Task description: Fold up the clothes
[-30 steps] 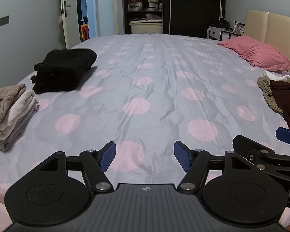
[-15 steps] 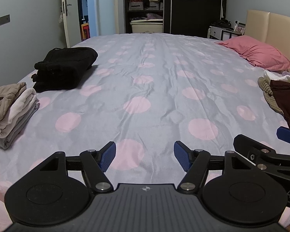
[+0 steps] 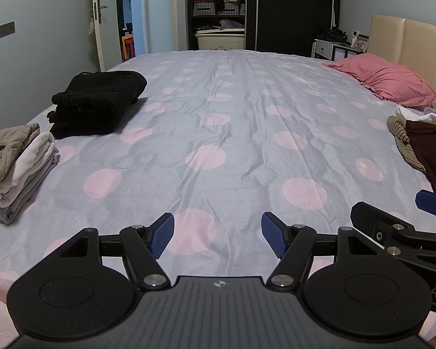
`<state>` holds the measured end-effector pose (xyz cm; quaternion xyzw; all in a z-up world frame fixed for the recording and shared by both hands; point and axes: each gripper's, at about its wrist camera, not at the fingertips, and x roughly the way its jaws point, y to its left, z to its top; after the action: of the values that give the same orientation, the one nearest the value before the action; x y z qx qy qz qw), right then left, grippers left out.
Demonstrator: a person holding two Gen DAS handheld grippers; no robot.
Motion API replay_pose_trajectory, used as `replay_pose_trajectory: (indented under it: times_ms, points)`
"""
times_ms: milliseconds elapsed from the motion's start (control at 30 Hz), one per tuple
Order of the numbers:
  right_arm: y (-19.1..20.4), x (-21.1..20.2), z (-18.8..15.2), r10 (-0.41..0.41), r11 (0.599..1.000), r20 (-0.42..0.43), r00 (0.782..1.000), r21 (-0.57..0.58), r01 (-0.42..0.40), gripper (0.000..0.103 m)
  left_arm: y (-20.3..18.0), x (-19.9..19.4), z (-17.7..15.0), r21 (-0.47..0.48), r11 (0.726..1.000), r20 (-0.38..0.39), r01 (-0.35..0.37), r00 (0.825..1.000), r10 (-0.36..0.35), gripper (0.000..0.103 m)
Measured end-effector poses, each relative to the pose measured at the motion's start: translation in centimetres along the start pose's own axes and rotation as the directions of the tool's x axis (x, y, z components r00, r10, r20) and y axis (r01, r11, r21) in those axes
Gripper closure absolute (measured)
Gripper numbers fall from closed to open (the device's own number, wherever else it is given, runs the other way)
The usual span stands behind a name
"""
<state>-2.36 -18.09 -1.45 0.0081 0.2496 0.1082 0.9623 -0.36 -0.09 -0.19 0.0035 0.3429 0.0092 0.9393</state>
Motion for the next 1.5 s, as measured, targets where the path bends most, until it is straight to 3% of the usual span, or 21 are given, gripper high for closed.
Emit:
replay_pose_trajectory:
  times_ms: [1133,1333,1500]
  points:
    - [-0.5,-0.1,0.6,0.006,1.000,-0.011,1.000,0.008,-0.006,0.010,-0.5,0.3,0.1,0.005,1.000,-0.023,0.017,1.000,-0.017,0.038]
    - [-3.1,0.1,2.0,-0.009,1.000,-0.016,1.000,0.028,0.009,0.014,-1.0,0.8,0.2,0.034,0.999,-0.040,0.031,0.999,-0.029,0.038]
    - [-8.5,0.4,3.7,-0.101,0.993,-0.032,0.994,0.065,0.103,0.021,-0.8,1.6,1.2,0.031,0.999,-0.047,0.024,0.999,-0.022,0.038]
